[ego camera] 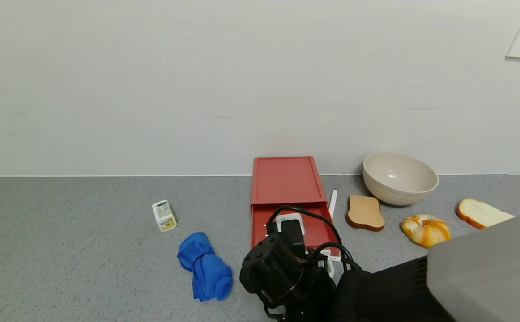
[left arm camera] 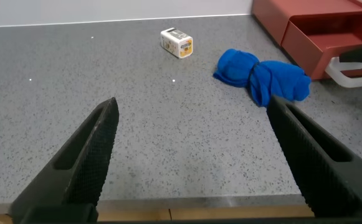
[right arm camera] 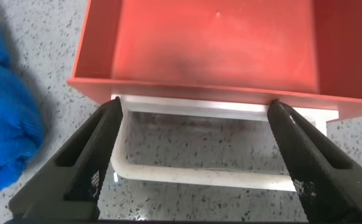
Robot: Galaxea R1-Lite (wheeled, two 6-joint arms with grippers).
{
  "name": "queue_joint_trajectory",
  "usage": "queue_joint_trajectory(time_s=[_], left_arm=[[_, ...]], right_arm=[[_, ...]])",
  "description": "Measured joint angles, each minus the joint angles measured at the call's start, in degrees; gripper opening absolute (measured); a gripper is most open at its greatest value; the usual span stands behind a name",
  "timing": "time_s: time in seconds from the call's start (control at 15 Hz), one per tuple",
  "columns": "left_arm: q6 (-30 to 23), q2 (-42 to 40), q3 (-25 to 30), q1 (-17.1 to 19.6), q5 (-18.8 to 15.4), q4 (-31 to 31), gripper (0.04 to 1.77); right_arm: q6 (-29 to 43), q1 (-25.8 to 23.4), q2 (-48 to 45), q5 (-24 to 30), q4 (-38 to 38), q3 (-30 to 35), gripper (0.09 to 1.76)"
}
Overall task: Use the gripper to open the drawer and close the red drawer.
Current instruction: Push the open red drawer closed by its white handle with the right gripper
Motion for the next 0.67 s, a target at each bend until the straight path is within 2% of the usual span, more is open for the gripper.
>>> queue_joint_trajectory(time_s=[0.67], left_arm=[[0.1,0.0,0.0,0.0,-0.1,0.0,1.72]], right_arm=[[-3.4,-2.7,3.4,0.0,-1.4,-5.3,1.71]])
